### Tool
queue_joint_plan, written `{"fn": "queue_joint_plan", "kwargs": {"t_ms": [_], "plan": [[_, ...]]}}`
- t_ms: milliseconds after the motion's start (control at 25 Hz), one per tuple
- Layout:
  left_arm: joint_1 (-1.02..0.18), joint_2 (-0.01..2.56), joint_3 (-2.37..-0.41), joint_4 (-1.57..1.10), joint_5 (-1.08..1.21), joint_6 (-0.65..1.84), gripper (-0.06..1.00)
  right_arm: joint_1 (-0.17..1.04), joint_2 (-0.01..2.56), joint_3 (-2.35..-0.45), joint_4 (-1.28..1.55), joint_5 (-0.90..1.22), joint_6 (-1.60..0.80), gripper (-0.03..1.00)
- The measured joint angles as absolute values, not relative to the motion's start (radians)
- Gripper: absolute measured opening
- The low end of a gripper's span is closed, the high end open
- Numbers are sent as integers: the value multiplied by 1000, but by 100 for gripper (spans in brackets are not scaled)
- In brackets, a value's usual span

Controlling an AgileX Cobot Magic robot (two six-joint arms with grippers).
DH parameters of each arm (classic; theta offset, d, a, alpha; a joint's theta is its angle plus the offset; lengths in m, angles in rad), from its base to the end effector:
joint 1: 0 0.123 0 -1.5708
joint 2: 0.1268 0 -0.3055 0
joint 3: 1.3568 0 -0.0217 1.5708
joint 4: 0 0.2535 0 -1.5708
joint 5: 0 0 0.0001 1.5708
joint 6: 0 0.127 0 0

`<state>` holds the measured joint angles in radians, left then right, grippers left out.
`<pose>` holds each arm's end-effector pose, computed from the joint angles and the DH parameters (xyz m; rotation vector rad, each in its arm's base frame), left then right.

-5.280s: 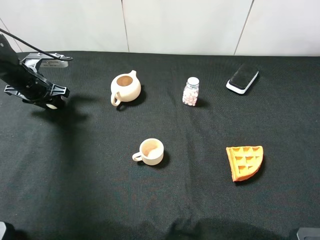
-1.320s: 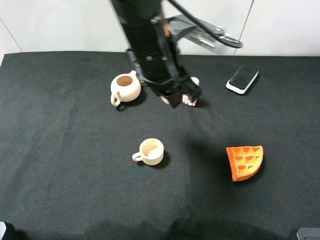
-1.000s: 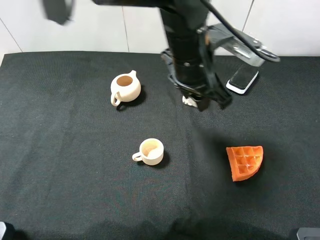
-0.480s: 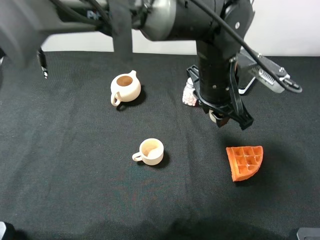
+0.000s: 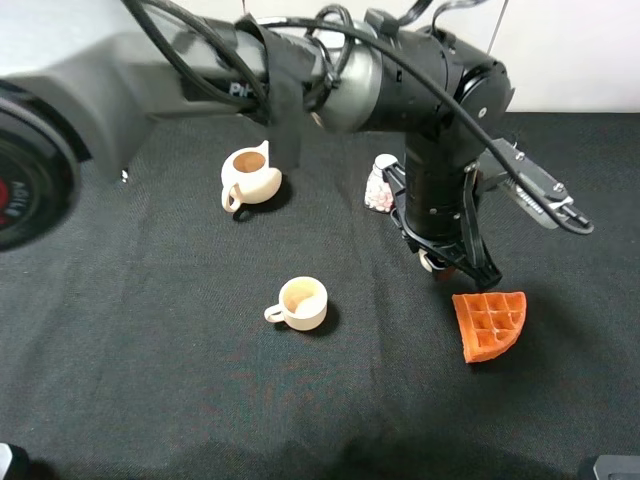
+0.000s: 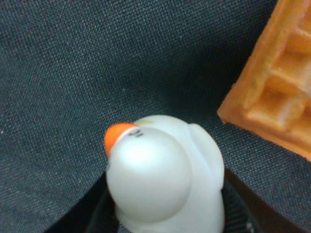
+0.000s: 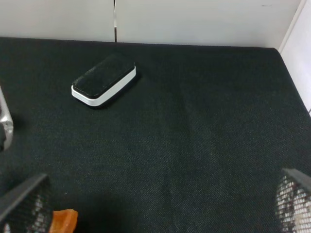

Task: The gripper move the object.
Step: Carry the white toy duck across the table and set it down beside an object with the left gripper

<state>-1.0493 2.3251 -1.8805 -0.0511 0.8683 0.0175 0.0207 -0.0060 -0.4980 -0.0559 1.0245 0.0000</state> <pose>0.2566 -0.4565 0.1296 1.4159 2.4712 -0.3003 0.0104 -0.0059 0.2658 -0.0192 2.0032 -0.0532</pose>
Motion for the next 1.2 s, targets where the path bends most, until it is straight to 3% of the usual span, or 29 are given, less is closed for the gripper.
{"fn": "queue_joint_plan", "kwargs": {"t_ms": [1200], "plan": [[-1058,2433,-1881,-75,821,42,52,21,-6,-498,-56,1024,0,69]]}}
